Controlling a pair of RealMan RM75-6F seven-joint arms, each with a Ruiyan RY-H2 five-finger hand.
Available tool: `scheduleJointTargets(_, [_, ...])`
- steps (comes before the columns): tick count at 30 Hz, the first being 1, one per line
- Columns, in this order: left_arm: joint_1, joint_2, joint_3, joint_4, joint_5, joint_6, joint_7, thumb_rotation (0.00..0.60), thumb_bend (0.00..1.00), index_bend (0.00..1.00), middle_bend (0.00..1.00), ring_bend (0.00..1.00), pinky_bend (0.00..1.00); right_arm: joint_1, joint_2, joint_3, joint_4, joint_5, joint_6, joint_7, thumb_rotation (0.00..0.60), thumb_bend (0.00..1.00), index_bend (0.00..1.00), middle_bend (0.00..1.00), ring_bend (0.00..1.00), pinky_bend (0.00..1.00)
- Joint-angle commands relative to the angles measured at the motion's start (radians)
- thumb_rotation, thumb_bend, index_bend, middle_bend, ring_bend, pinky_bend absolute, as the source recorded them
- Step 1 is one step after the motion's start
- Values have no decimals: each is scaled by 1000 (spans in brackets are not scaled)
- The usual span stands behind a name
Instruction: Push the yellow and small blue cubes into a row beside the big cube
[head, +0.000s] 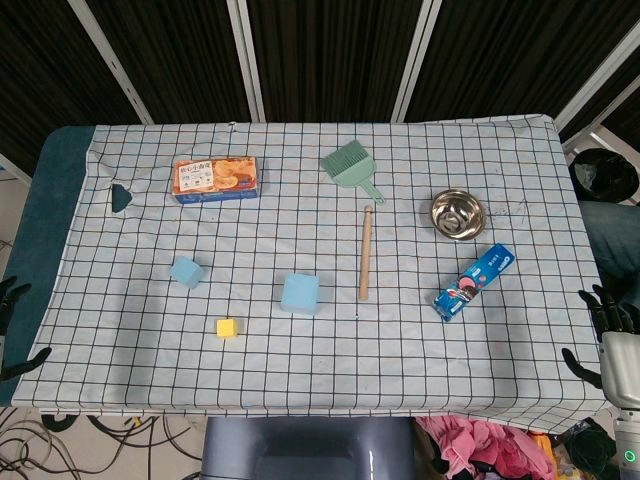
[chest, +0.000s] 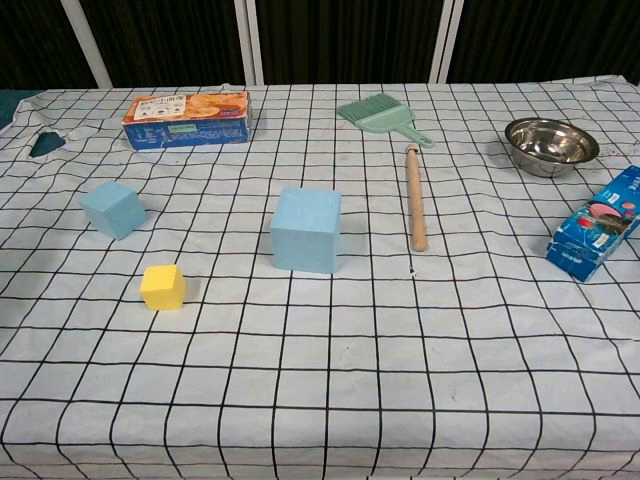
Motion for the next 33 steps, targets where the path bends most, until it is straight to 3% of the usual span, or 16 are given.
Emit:
scheduleJointTargets(1, [0, 0, 0, 1, 0, 0, 0, 600, 103, 148, 81, 0, 0, 0, -1, 0, -1, 0, 0, -2, 600, 185, 120, 65, 208, 120])
scheduleJointTargets(25, [-21, -16, 3, 39, 35, -13, -24, 600, 103, 148, 94, 13, 31, 0, 0, 2, -11, 14, -5, -10, 600, 186, 117, 66, 209, 120])
scheduleJointTargets(33, [-150, -3, -51, 6, 4, -177, 76, 600, 102, 150, 108, 29, 50, -1, 1, 1, -15, 13, -7, -2, 600, 186, 117, 66, 210, 120])
